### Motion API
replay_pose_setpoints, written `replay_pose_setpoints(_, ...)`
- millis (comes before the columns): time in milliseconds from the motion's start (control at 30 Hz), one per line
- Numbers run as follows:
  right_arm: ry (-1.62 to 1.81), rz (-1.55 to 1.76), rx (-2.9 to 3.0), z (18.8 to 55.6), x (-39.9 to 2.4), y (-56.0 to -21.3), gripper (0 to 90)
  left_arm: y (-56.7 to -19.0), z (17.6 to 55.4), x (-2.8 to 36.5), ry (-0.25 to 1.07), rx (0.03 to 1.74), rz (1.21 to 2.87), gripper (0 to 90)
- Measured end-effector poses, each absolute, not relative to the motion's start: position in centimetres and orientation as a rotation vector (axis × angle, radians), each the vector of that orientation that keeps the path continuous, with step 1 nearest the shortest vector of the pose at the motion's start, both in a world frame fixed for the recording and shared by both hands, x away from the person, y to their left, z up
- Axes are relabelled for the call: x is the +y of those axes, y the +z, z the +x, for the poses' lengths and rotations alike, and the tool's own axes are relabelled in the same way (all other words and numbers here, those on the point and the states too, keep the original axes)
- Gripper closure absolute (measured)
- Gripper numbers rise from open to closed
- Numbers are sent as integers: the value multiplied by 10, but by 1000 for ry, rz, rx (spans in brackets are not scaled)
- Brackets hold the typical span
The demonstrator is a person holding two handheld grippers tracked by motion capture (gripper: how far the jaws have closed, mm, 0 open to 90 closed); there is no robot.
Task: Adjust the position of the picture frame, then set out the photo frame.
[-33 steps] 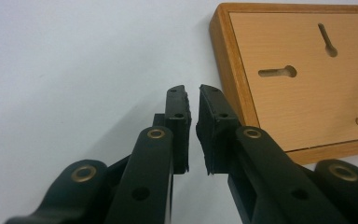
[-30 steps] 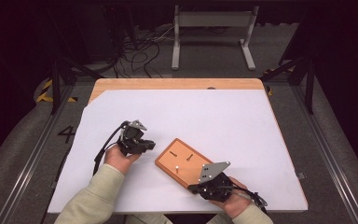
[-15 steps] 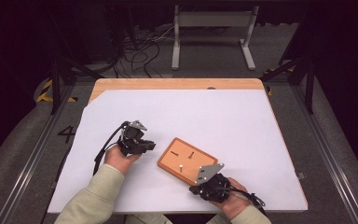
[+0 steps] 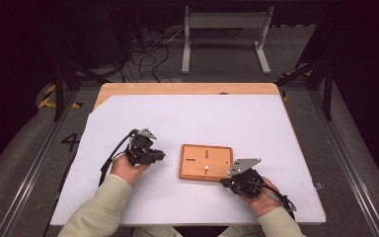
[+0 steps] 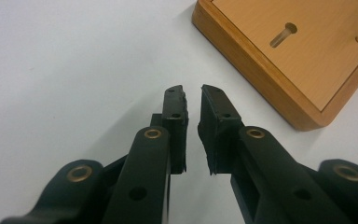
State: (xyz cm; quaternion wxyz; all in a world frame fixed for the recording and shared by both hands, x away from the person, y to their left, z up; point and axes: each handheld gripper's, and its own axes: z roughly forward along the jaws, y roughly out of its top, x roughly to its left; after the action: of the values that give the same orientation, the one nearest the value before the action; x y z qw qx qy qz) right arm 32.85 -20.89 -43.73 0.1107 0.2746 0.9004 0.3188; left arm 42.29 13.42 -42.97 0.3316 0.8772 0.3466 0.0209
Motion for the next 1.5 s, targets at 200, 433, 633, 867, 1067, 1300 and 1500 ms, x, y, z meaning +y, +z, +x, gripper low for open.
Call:
replay_pose_setpoints(200,943,831,2607,333,-215,-439,900,-430,422,135,59,905,2295,796)
replay_pose_setpoints(433,1041,793,2575,328,-215,-420,900,-427,420,135,55,893,2288,769)
replay_pose_setpoints(633,1076,732,2549,328,-219,-405,839,-422,417,135,44,853,2282,677)
replay_pose_setpoints(867,1094,714,2522,336,-220,-396,705,-416,417,138,38,849,2255,606)
replay_pose_setpoints(1067,1109,680,2574,347,-209,-388,576,-415,415,142,47,863,2245,581)
replay_pose_setpoints(1300,1090,644,2606,358,-195,-386,556,-417,415,148,47,887,2244,563)
replay_pose_setpoints(1500,1068,566,2645,367,-180,-390,565,-418,414,151,47,894,2246,555)
